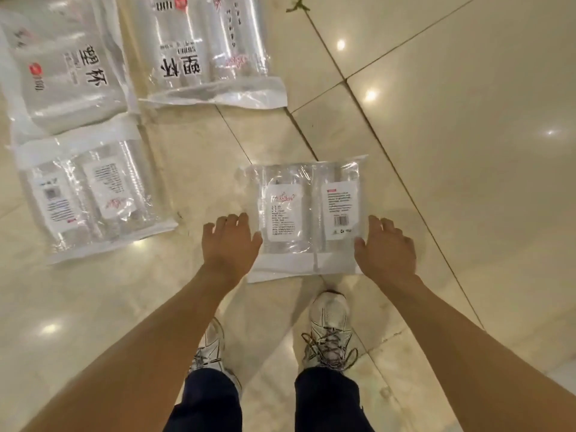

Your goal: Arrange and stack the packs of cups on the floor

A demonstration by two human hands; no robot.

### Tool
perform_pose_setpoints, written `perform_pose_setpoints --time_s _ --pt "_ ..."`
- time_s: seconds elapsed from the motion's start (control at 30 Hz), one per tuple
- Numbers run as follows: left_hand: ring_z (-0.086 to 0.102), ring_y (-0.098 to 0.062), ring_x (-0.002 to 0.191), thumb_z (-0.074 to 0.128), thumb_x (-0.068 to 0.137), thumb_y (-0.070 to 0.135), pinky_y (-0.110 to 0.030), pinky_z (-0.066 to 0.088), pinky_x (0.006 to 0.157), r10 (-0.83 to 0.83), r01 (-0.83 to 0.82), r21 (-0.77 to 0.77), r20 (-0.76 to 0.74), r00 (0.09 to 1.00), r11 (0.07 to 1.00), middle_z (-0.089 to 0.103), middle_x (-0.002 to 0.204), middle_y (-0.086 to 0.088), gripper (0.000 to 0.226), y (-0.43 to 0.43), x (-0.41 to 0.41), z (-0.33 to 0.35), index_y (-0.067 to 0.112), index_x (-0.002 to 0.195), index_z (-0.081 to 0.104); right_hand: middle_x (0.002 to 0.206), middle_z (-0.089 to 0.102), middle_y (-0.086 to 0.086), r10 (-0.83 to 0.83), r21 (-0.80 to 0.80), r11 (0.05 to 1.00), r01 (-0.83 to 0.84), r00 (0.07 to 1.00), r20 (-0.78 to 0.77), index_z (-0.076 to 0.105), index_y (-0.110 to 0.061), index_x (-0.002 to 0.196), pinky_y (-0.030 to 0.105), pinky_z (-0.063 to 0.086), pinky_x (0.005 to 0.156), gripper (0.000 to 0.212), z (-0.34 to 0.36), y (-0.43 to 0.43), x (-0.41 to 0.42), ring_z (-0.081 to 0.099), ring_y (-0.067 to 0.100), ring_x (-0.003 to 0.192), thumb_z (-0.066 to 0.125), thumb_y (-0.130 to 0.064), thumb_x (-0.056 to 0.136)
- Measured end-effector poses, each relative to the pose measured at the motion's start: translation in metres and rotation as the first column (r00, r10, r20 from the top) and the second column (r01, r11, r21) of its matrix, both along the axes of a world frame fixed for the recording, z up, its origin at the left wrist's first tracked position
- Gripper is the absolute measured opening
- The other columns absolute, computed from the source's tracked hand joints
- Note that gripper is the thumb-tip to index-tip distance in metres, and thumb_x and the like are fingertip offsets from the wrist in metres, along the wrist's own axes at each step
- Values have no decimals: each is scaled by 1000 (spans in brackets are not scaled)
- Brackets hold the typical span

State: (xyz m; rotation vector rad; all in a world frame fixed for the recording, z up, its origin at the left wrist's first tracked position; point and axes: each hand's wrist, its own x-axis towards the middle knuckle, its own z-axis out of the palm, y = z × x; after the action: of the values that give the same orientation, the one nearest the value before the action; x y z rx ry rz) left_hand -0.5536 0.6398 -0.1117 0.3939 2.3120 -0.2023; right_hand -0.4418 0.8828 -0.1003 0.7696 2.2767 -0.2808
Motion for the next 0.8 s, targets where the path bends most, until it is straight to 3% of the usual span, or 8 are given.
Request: perform_pose_setpoints --time_s 0.1,0.17,0.27,0.33,0.43,0.6,0.7,0.8 --pt "48 -29 131 27 102 59 -46 33 108 67 -67 12 -4 998 998 55 141 -9 66 -3 9 -48 12 146 42 139 52 15 -65 -4 998 65 998 -22 37 -8 145 47 39 101 63 -47 5 -1 52 36 123 45 -51 99" --pt "55 -32 121 32 99 65 -46 40 101 216 -217 98 22 976 971 61 130 -11 69 -3 17 -70 10 136 49 133 55 17 -173 -74 983 170 984 -47 36 -6 143 49 43 98 69 -69 7 -1 54 38 120 49 -56 96" --pt "58 -28 113 49 95 65 -42 47 94 588 -631 293 229 776 718 60 123 -5 62 3 25 -86 13 128 48 123 57 4 -472 -300 854 426 876 -98 35 -10 141 43 48 90 64 -86 7 1 58 32 114 61 -45 93" --pt "58 -22 112 58 93 60 -34 44 88 701 -768 329 318 639 550 58 124 -1 61 5 29 -85 14 131 45 116 51 -4 -543 -350 806 478 832 -112 39 -10 139 33 42 83 58 -82 4 2 56 25 109 64 -37 94" --pt "59 -22 114 63 85 66 -41 48 98 776 -828 355 319 544 434 59 126 -1 70 4 29 -63 17 132 47 117 51 -4 -635 -393 729 560 768 -84 40 -12 141 31 39 85 59 -58 -2 2 53 20 108 66 -37 94" --pt "58 -23 117 58 75 80 -47 47 103 830 -857 365 290 477 365 59 126 2 83 -17 5 28 20 132 50 148 49 6 -656 -448 697 560 750 -83 30 -13 153 43 45 102 85 22 -21 -21 52 29 128 65 -57 89" --pt "59 -19 114 61 77 78 -42 48 100 850 -862 412 296 435 297 61 123 6 75 -37 -25 100 23 128 53 139 58 5 -661 -523 676 519 740 -119 40 -15 148 46 51 98 82 90 -34 -55 61 26 117 68 -60 86" --pt "61 -16 113 63 77 77 -39 49 98 867 -841 500 305 394 206 64 120 9 69 -62 -58 178 27 123 56 115 70 -2 -652 -612 649 452 745 -140 59 -21 124 42 58 83 61 173 -49 -105 70 18 97 73 -61 79"
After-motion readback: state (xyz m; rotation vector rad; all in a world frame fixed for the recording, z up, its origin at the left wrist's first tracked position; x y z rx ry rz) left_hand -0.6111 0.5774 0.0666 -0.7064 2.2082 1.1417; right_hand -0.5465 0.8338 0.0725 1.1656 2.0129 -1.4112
